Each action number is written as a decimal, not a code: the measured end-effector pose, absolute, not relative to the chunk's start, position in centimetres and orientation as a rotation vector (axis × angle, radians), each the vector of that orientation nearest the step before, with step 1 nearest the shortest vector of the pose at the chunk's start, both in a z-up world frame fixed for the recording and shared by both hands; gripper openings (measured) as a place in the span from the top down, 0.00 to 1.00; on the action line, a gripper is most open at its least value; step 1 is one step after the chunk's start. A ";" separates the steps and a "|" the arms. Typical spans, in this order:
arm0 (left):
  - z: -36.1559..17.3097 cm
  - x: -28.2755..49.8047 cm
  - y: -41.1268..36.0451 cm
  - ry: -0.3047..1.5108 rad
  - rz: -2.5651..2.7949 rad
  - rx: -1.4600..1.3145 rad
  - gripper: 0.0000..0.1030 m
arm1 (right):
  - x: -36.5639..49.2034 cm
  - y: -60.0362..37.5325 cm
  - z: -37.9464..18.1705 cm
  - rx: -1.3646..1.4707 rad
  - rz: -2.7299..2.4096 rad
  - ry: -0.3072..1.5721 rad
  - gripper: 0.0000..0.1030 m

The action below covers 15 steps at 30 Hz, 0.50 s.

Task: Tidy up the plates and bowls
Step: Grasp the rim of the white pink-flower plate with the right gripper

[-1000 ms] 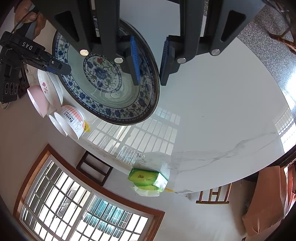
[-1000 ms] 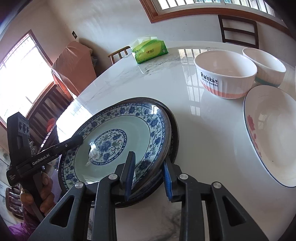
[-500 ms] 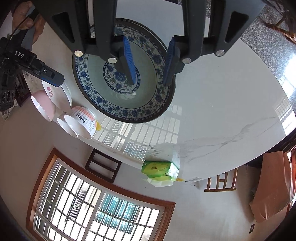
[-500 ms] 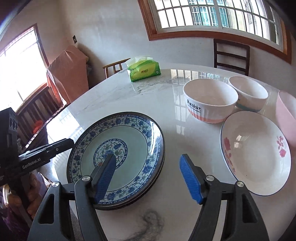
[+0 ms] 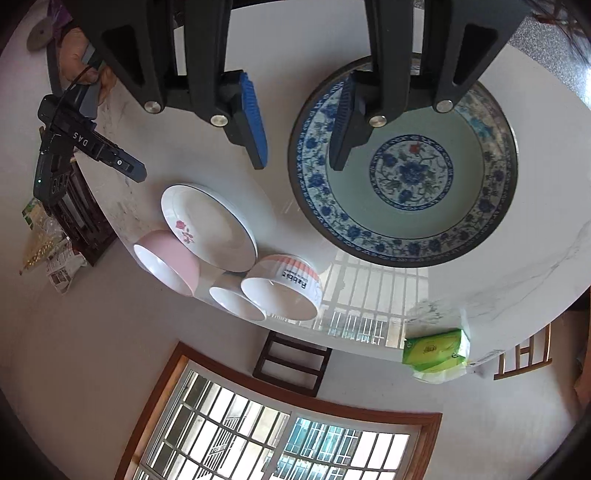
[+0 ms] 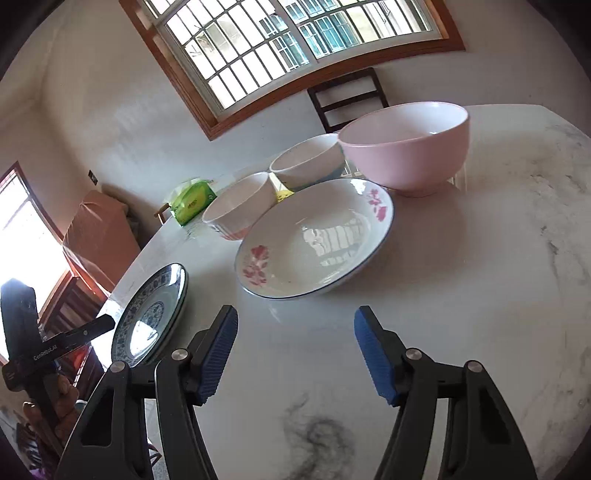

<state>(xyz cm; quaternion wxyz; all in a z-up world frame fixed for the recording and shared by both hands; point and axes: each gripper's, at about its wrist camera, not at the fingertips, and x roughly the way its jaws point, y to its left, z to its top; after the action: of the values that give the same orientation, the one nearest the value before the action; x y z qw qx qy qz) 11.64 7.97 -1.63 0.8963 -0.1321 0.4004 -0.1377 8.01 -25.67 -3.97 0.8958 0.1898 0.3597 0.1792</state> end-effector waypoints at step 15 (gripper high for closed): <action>-3.9 22.6 -0.5 1.014 -0.377 -0.401 0.66 | 14.2 -32.2 -6.3 0.628 0.386 0.840 0.55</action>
<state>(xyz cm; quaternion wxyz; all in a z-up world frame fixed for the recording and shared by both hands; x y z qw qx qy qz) 22.56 -0.53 -3.87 0.8380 -0.1896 0.4795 -0.1784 14.20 -32.16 -6.33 0.8479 0.2977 0.3986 0.1832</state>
